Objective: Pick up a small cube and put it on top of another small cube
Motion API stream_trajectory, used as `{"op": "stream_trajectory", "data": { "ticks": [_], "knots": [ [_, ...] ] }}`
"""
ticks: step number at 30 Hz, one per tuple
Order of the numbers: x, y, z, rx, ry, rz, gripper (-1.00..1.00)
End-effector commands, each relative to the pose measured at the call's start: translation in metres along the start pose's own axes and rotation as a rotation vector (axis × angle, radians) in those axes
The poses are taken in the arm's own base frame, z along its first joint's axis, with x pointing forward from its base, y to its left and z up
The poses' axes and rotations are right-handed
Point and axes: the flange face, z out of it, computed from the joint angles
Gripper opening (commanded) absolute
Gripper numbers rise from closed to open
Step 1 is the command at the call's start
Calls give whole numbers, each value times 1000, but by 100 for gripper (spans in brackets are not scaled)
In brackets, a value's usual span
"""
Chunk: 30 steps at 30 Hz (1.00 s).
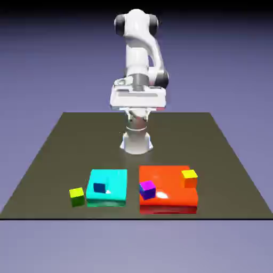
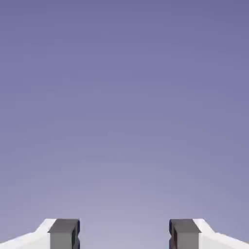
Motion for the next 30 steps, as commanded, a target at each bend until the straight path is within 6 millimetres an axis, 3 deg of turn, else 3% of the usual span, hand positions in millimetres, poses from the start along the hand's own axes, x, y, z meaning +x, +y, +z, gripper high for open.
{"op": "stream_trajectory", "data": {
  "ticks": [1,7,14,22,30],
  "knots": [
    [9,5,10,-32,-30,44,0],
    [53,48,72,-222,-200,307,0],
    [90,113,138,-428,-376,603,0],
    [117,197,197,-632,-542,916,0],
    [132,278,240,-800,-670,1185,0]
  ]
}}
